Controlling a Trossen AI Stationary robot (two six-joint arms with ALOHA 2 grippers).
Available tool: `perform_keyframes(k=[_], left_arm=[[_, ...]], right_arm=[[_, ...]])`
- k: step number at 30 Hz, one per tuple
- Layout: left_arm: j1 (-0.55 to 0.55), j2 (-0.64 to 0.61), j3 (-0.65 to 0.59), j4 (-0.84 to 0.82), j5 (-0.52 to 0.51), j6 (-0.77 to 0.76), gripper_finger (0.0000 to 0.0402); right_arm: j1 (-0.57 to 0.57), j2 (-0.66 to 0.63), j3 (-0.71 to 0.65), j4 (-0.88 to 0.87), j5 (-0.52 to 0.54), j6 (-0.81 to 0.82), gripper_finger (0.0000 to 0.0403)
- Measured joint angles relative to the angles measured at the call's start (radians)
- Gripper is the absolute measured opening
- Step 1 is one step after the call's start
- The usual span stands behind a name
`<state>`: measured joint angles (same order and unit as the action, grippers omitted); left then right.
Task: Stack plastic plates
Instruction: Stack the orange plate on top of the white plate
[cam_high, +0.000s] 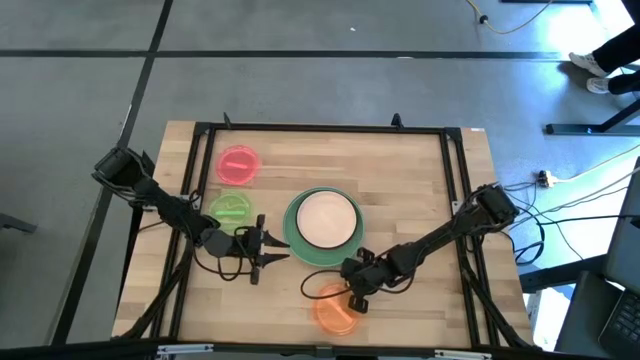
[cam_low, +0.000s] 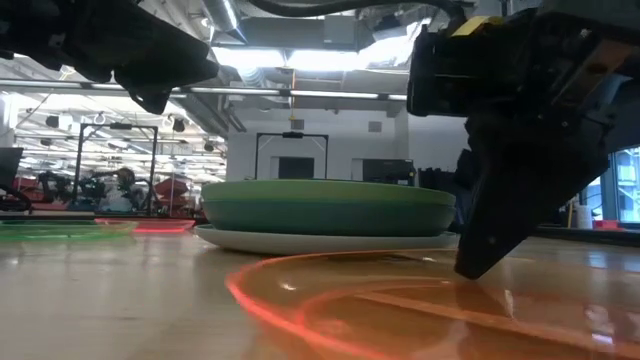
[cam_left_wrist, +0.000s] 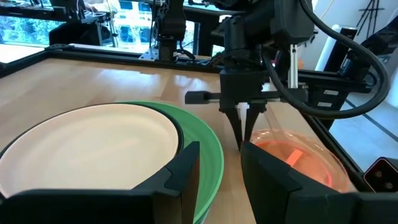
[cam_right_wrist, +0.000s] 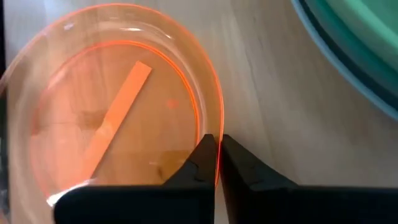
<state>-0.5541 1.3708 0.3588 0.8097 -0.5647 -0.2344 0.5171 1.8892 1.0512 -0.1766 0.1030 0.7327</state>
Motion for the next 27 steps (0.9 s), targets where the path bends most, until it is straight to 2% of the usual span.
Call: perform_keyframes(k=[7, 16, 27], left_arm=[[0.0, 0.0, 0.0, -0.004, 0.0, -0.003, 0.011], [0.0, 0.0, 0.0, -0.008, 0.001, -0.018, 0.011], [0.0, 0.0, 0.0, -0.008, 0.001, -0.018, 0.011]], right_arm=[[0.0, -0.061, 0.003, -0.083, 0.032, -0.016, 0.0003], [-0.004, -0.2, 0.004, -0.16, 0.112, -0.109, 0.0001], [-0.119, -0.346, 0.004, -0.227, 0.142, -0.22, 0.0001]])
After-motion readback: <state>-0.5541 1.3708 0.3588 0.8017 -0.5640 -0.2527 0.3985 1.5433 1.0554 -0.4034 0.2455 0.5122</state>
